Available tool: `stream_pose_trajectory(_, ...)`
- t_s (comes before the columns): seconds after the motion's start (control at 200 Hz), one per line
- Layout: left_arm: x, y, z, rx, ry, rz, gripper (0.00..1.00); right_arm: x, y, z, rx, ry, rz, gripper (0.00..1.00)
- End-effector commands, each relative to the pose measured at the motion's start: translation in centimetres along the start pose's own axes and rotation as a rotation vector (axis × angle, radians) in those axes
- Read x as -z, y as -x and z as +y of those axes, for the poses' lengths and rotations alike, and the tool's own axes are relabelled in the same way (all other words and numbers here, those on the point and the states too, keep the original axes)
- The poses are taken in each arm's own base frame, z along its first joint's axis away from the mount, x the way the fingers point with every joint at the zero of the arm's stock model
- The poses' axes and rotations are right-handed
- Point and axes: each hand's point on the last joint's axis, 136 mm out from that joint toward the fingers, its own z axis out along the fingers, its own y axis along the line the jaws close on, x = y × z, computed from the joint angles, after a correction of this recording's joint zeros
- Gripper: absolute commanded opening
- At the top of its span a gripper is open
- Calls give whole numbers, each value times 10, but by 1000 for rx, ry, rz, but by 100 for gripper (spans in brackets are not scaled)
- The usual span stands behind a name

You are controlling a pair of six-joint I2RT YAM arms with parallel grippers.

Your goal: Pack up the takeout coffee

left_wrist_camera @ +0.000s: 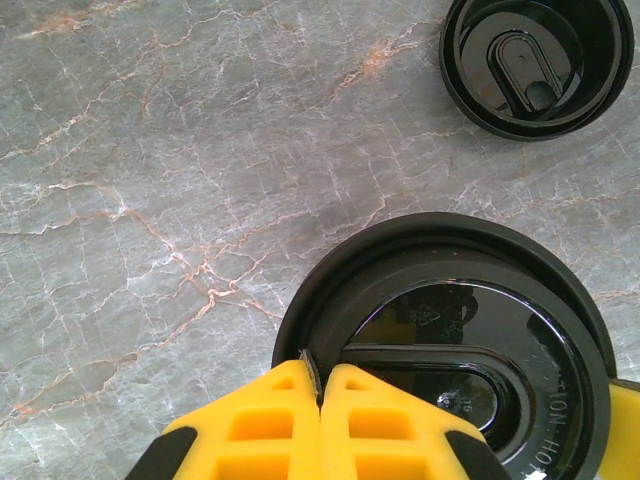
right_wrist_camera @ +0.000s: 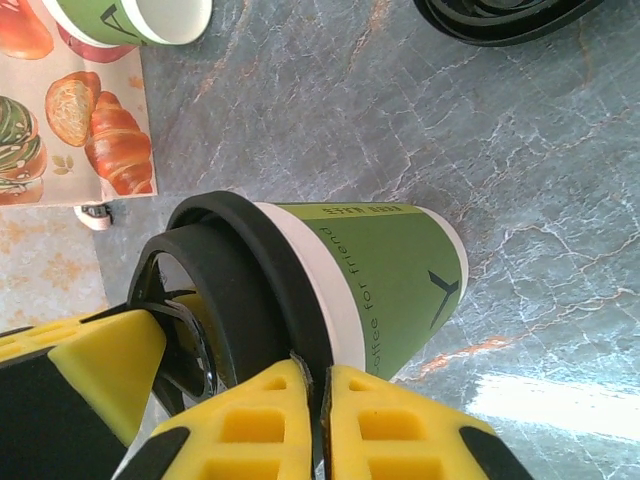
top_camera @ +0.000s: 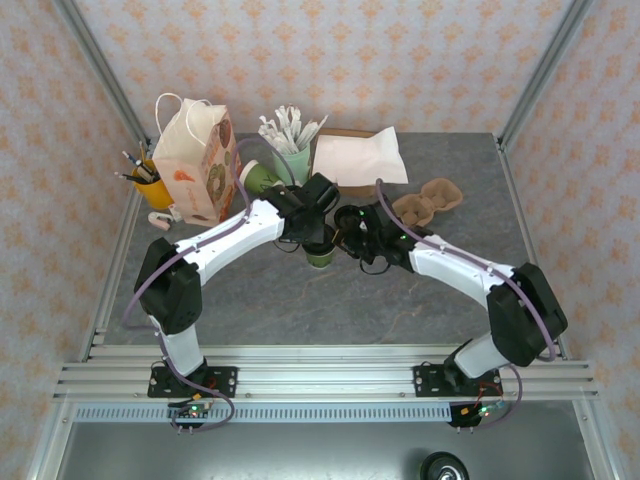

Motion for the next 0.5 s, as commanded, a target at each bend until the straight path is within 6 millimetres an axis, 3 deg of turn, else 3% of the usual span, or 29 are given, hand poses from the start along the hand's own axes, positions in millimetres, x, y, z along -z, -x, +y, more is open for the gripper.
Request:
stream_pose_trajectory(0.0, -30, -38, 0, -23, 20, 148, 0, -5, -57, -131, -33, -497, 193, 10)
stream_pose_trajectory(0.34, -43, -58, 9, -31, 46, 199, 0, 2, -79, -189, 16, -718, 273, 9)
stream_pose_trajectory(0.495, -55, -70, 10, -24, 48, 237, 0, -8, -91, -207, 1, -744, 316, 9)
